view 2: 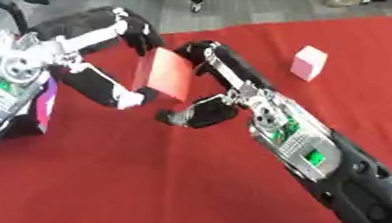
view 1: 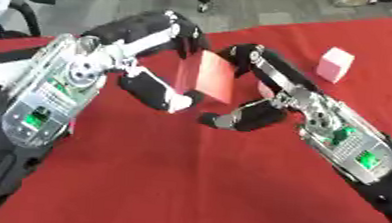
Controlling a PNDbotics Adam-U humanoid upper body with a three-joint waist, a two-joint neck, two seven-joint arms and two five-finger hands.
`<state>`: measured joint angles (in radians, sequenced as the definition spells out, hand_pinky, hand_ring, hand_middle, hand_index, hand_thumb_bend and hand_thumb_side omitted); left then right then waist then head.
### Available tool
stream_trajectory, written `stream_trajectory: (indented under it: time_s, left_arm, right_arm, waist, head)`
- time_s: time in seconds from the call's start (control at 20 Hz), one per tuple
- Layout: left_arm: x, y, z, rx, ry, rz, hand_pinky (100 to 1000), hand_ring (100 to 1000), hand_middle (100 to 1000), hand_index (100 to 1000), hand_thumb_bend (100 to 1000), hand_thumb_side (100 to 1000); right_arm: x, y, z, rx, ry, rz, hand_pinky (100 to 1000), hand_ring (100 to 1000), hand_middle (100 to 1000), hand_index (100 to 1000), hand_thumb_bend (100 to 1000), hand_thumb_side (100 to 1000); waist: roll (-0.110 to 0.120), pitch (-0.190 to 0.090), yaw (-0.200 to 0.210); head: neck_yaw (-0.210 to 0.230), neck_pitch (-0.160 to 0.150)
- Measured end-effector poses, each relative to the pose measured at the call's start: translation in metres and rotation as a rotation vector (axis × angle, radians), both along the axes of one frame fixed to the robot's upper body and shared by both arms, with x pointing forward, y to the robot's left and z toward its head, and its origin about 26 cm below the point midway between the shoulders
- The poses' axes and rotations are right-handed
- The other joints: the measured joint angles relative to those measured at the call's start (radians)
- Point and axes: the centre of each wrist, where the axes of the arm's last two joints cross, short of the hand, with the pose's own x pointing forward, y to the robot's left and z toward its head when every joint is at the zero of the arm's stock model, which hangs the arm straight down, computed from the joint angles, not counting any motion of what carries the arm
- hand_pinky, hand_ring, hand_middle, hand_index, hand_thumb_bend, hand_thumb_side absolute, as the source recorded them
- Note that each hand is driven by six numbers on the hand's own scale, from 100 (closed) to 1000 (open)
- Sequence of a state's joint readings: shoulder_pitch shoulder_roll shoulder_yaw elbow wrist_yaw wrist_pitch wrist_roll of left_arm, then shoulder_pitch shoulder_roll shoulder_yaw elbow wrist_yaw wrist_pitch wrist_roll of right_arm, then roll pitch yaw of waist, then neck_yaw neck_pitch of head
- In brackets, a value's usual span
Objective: Pick up the objects with one hand, pass them to the other hand, and then place them into the box on the other side of the table.
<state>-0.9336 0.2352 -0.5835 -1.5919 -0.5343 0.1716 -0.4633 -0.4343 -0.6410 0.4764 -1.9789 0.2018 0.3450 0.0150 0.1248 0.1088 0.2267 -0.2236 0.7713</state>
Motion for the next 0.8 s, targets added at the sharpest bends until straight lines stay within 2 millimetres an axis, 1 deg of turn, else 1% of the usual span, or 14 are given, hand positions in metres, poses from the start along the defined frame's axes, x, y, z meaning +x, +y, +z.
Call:
stream_trajectory:
  time_s: [0.15,0.3,0.55,0.8]
  left_arm:
    - [0.0,0.0,0.0,0.007,-0.005,0.002,732,615,436,445,177,100]
    - [0.0,0.0,0.0,0.011,-0.006,0.004,729,610,426,442,186,100]
    - [0.001,0.004,-0.002,0.014,0.0,0.016,725,597,419,441,181,100]
    - [0.003,0.021,-0.004,-0.004,0.006,0.064,722,592,412,437,143,100]
  right_arm:
    - [0.0,0.0,0.0,-0.018,-0.002,-0.002,726,771,706,818,816,221]
    - [0.0,0.0,-0.001,-0.031,-0.005,-0.008,733,787,725,834,843,246]
    - [-0.001,-0.003,-0.003,-0.05,0.001,-0.033,734,794,735,840,854,261]
    - [-0.002,-0.007,-0.007,-0.054,0.021,-0.072,734,795,736,842,848,261]
  waist:
    - [0.0,0.0,0.0]
    - [0.0,0.0,0.0]
    - [0.0,0.0,0.0]
    - [0.0,0.0,-0.001]
  head:
    - [0.0,0.0]
    - [0.001,0.0]
    - [0.008,0.0]
    - [0.027,0.0]
